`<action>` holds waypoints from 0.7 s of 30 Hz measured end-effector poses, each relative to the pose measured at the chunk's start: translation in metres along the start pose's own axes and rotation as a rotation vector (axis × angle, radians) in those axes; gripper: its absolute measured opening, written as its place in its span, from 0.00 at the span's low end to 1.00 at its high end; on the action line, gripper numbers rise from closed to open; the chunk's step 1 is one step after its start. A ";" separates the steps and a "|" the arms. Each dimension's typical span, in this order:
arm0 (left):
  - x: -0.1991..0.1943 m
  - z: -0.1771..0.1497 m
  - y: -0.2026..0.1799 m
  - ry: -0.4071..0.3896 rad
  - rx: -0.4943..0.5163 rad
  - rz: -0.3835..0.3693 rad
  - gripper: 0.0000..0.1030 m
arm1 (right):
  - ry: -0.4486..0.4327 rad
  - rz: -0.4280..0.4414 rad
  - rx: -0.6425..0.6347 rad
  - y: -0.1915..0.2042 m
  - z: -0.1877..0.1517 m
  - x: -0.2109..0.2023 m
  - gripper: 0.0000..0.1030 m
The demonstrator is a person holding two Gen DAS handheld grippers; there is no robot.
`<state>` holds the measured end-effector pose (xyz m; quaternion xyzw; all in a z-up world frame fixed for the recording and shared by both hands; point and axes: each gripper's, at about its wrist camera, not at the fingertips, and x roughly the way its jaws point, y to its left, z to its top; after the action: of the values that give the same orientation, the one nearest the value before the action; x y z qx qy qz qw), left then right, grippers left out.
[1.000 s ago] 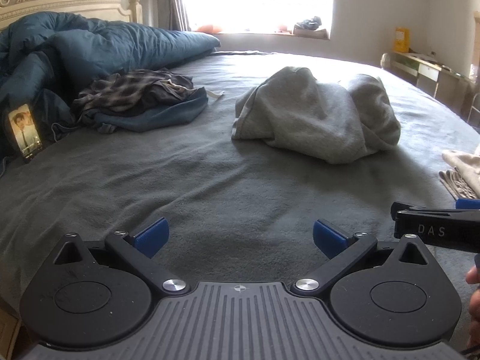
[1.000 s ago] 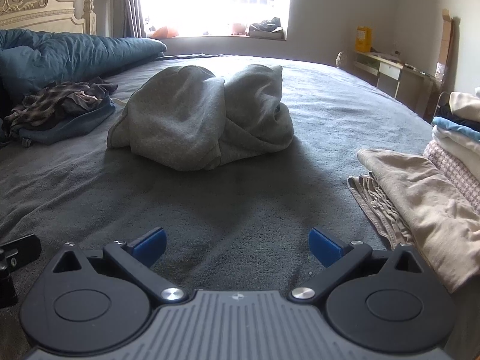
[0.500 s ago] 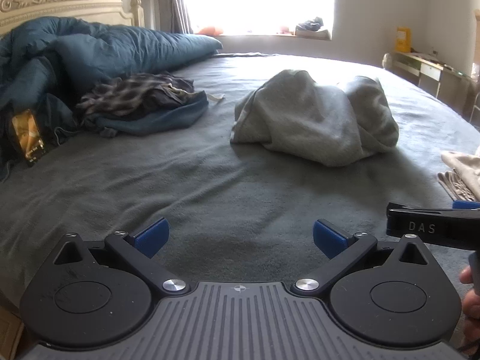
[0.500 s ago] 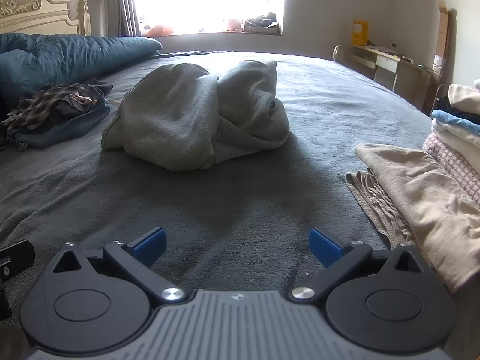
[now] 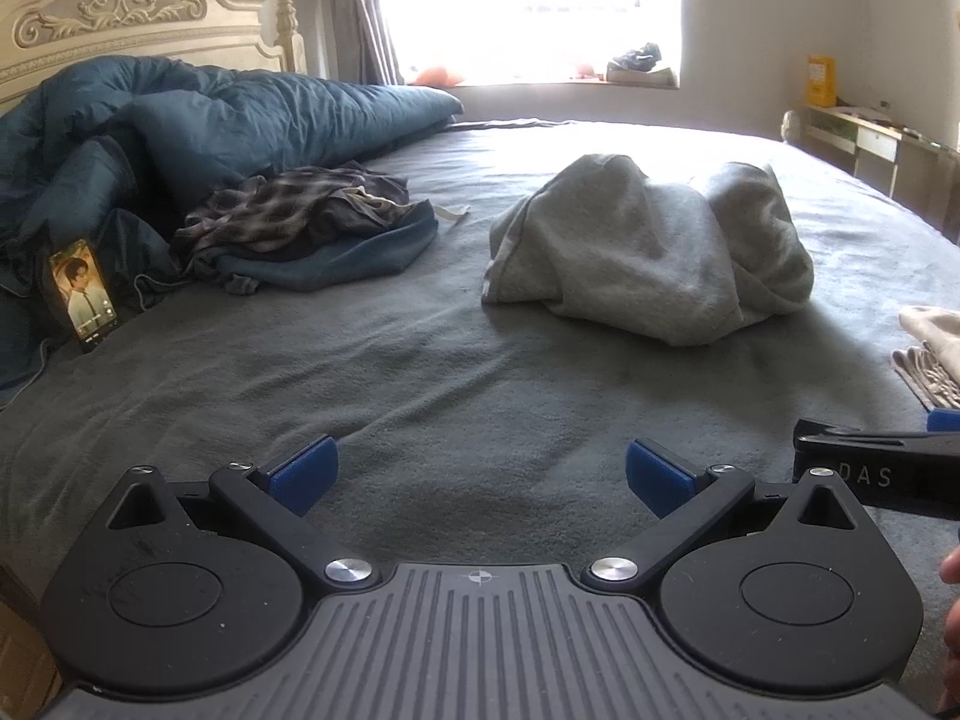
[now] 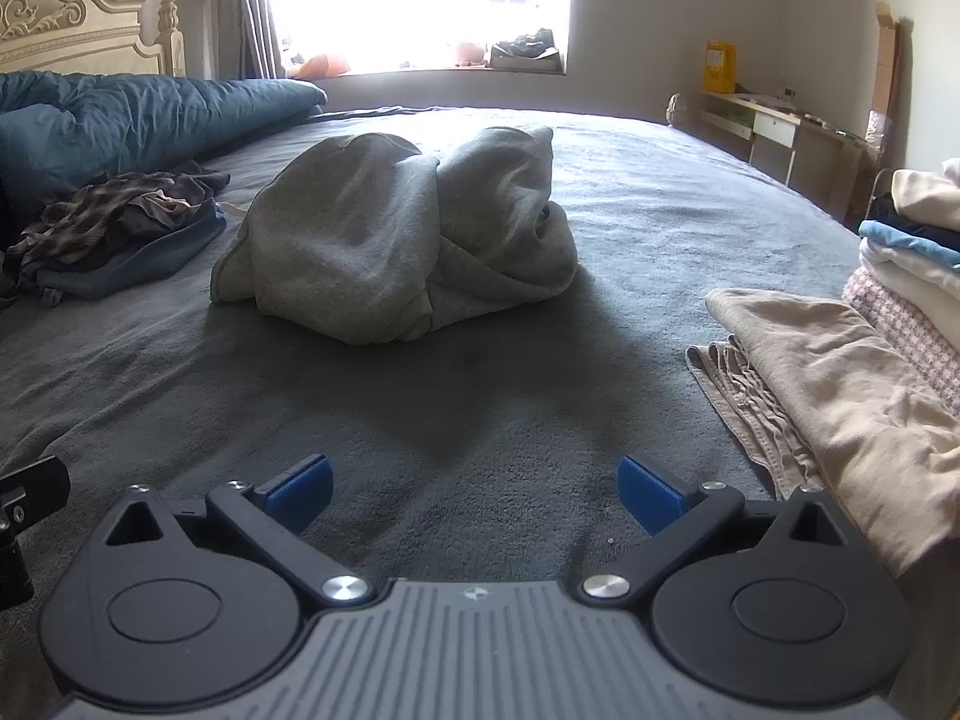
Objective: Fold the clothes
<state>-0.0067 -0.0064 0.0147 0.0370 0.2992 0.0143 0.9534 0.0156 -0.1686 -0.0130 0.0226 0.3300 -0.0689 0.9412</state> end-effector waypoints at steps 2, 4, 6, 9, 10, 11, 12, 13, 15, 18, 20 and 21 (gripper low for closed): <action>-0.001 0.000 0.001 -0.002 -0.001 0.007 1.00 | -0.001 0.000 -0.002 0.001 0.000 -0.001 1.00; -0.002 0.000 0.001 -0.002 -0.004 0.007 1.00 | -0.002 0.000 -0.005 0.001 -0.001 -0.002 1.00; -0.003 0.000 0.001 -0.002 -0.007 0.007 1.00 | -0.002 0.001 -0.007 0.001 -0.001 -0.004 1.00; -0.003 0.001 0.001 -0.001 -0.010 0.006 1.00 | -0.001 0.002 -0.006 0.001 -0.001 -0.004 1.00; -0.003 0.001 0.001 -0.001 -0.011 0.006 1.00 | 0.000 0.001 -0.005 0.001 -0.001 -0.005 1.00; -0.003 0.001 0.002 0.000 -0.012 0.006 1.00 | 0.000 0.001 -0.005 0.001 -0.002 -0.005 1.00; -0.003 0.001 0.002 0.000 -0.013 0.006 1.00 | 0.000 0.000 -0.005 0.001 -0.002 -0.005 1.00; -0.003 0.000 0.002 0.001 -0.013 0.006 1.00 | 0.001 0.000 -0.005 0.002 -0.002 -0.005 1.00; -0.003 0.000 0.003 0.003 -0.016 0.006 1.00 | 0.001 -0.001 -0.005 0.002 -0.002 -0.006 1.00; -0.003 0.000 0.004 0.007 -0.022 0.002 1.00 | -0.001 -0.002 -0.005 0.002 -0.002 -0.006 1.00; -0.003 0.000 0.004 0.009 -0.024 0.002 1.00 | 0.000 -0.002 -0.005 0.002 -0.002 -0.006 1.00; -0.003 0.000 0.005 0.010 -0.025 0.002 1.00 | 0.000 -0.002 -0.005 0.002 -0.002 -0.006 1.00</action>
<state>-0.0096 -0.0019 0.0168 0.0251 0.3036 0.0192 0.9523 0.0099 -0.1657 -0.0112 0.0200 0.3304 -0.0693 0.9411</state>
